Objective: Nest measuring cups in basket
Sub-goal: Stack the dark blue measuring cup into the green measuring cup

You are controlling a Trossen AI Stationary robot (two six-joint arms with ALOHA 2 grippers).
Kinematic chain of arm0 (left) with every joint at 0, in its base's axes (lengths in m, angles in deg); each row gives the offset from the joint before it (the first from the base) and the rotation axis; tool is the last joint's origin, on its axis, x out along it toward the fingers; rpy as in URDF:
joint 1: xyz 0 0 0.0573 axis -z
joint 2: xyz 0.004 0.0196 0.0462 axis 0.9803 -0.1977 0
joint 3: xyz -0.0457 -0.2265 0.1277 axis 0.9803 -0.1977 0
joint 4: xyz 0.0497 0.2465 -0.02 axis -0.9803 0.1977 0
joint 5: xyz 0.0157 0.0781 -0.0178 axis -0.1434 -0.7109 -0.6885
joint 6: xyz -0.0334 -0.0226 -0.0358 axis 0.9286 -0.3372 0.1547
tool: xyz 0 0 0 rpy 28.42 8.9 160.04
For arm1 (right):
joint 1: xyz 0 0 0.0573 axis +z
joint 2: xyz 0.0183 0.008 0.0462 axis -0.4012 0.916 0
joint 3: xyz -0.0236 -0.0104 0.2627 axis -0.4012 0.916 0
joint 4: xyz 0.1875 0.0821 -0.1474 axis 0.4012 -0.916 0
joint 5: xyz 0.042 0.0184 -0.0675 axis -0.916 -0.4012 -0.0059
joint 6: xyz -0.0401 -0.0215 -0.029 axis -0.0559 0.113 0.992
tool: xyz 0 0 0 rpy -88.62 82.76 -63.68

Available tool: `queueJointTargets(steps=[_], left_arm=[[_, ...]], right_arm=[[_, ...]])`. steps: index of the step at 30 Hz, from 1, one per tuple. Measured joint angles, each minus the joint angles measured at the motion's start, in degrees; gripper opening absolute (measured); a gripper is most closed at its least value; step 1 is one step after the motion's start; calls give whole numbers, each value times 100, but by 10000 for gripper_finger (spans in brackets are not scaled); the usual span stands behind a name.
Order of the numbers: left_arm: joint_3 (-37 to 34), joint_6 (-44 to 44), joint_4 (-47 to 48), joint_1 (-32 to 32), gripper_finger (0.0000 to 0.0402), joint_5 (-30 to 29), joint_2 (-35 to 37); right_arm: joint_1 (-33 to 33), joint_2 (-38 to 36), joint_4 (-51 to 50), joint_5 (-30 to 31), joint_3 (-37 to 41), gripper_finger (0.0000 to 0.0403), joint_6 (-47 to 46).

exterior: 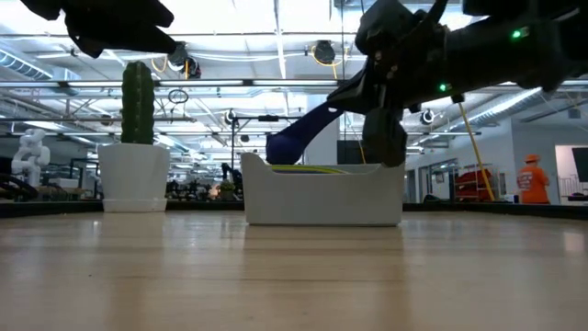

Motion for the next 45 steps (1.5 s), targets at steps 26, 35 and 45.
queueJointTargets(steps=[26,35,45], left_arm=[[0,-202,-61,-20,218,20,0],[0,-138,-69,-18,218,157,0],[0,-206,-262,-20,218,157,0]], right_arm=[[-97,0,-189,-118,0,42,-276],[183,0,-187,73,0,96,-742],[578,0,-136,1090,0,159,-861]])
